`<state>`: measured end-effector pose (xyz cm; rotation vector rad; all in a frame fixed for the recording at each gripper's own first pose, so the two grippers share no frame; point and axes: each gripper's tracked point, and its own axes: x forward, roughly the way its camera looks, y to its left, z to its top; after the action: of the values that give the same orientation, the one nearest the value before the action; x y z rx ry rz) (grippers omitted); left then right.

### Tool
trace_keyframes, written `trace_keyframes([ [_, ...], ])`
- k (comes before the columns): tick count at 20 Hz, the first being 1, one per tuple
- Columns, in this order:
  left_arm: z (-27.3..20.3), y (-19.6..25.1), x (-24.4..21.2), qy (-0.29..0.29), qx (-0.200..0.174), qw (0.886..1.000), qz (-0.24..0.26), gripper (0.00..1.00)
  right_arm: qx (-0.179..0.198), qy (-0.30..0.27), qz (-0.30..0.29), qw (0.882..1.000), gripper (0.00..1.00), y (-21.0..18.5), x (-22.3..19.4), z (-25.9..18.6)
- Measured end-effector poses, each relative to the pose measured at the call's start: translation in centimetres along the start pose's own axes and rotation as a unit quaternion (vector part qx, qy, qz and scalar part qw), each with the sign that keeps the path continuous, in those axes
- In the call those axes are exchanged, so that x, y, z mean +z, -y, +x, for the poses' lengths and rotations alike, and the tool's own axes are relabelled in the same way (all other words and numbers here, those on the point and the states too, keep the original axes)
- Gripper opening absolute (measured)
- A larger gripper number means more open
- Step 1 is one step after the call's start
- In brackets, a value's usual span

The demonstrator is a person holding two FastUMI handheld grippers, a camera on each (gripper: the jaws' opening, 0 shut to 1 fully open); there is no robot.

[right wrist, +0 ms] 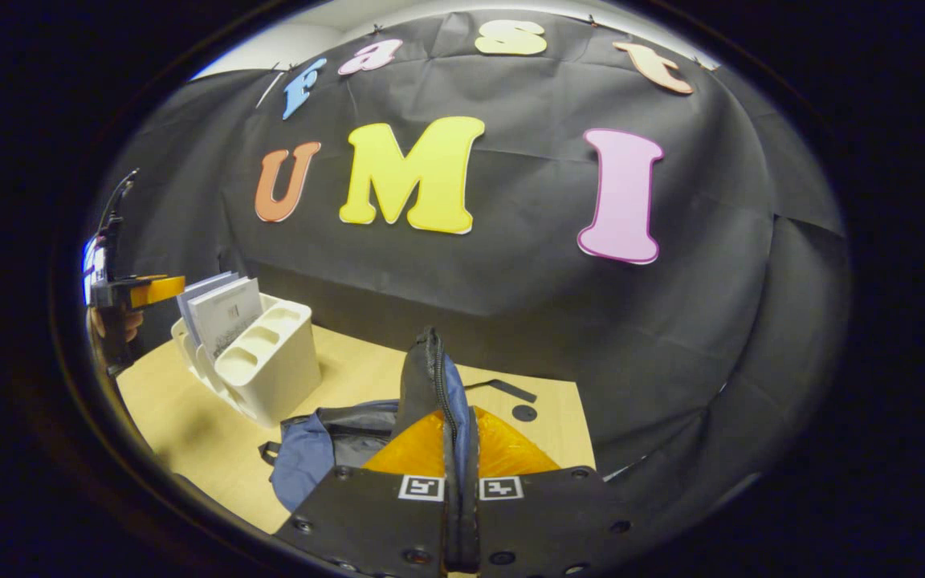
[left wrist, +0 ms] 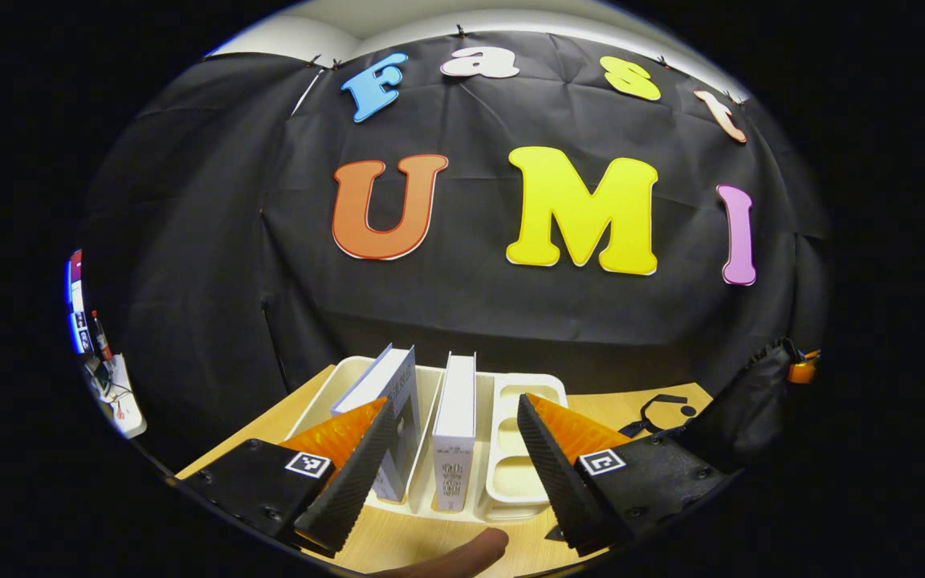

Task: Open the schoolbag, grab two books from the bookshelf and put them into the schoolbag.

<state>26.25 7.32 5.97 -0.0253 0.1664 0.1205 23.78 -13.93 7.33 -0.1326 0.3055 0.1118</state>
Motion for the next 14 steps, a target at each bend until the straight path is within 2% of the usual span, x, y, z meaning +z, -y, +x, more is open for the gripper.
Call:
trace_keyframes([
  [3, 3.6, 0.8, 0.8, -0.025, -0.014, 0.999, 0.018, 0.96, 0.004, 0.003, 0.005, 1.000, 0.00, 0.1, -0.3, -0.3],
  [6, 7.2, 0.3, -0.1, -0.068, 0.006, 0.997, 0.040, 0.95, 0.005, 0.006, 0.002, 1.000, 0.01, 0.2, -0.5, -0.5],
  [10, 10.5, 0.9, -2.2, -0.135, -0.013, 0.988, 0.080, 0.95, 0.012, 0.009, -0.002, 1.000, 0.00, 0.0, -0.8, -0.7],
  [14, 11.5, 0.3, -4.1, -0.185, -0.002, 0.978, 0.100, 0.91, 0.012, 0.012, 0.007, 1.000, 0.01, 0.7, -1.2, -0.9],
])
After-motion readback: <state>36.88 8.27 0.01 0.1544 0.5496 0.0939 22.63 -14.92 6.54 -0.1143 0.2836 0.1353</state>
